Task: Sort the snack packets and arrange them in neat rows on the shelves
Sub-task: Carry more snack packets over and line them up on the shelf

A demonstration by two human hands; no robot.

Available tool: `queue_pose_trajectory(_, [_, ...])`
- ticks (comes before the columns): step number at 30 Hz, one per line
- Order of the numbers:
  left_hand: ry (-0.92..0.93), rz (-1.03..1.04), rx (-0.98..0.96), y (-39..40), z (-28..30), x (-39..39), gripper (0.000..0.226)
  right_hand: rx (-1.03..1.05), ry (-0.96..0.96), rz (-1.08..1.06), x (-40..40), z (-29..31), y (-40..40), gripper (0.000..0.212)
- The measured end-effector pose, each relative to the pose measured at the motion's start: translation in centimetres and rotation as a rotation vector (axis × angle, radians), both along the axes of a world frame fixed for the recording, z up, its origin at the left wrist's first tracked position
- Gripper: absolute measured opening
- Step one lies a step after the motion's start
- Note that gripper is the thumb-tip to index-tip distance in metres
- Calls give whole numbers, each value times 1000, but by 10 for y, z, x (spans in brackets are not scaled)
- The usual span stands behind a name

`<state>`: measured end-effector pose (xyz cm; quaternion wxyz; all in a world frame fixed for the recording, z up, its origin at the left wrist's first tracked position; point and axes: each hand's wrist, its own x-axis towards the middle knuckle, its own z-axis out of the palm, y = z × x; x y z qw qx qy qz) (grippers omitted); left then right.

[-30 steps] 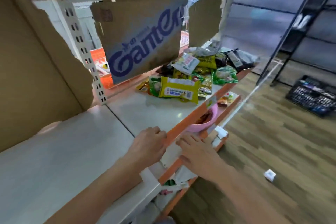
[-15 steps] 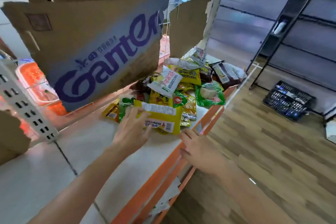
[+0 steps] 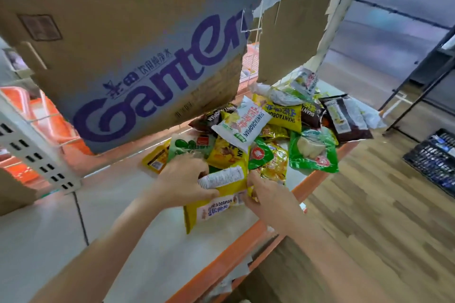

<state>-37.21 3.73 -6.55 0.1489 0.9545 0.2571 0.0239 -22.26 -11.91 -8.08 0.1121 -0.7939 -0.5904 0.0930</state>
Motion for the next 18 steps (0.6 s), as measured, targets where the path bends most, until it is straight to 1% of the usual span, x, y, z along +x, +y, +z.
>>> queue_pose_trajectory(1, [-35, 45, -18, -5, 2, -3, 51, 34, -2, 24, 6, 1, 2, 29])
queue_pose_trajectory(3, [-167, 142, -22, -14, 7, -4, 57, 113, 42, 43, 17, 4, 5, 30])
queue_pose_trajectory(5, [-336, 246, 35, -24, 14, 4, 50, 229, 193, 10, 28, 8, 9, 26])
queue_pose_trajectory(7, [-496, 348, 139, -39, 19, 20, 37, 335, 452, -99, 39, 14, 12, 21])
queue_pose_trajectory(9, [-547, 349, 246, -56, 17, 41, 31, 338, 788, -201, 47, 21, 14, 26])
queue_pose_trajectory(10, [-550, 299, 252, -63, 13, 52, 30, 313, 958, -244, 51, 22, 14, 36])
queue_pose_trajectory(11, [-533, 218, 211, -68, 8, 62, 30, 285, 1078, -293, 55, 19, 14, 48])
queue_pose_trajectory(12, [-498, 124, 135, -73, 3, 71, 30, 267, 1130, -343, 59, 17, 13, 59])
queue_pose_trajectory(13, [-450, 36, 36, -77, 0, 78, 31, 256, 1117, -390, 64, 14, 13, 68])
queue_pose_trajectory(15, [-387, -66, -103, -81, -2, 88, 34, 201, 1001, -467, 76, 6, 12, 83])
queue_pose_trajectory(16, [-392, -62, -125, -79, -2, 93, 35, 158, 954, -506, 81, 2, 10, 84])
queue_pose_trajectory(18, [-461, 12, -121, -66, 2, 102, 33, 105, 886, -555, 90, -4, 9, 72])
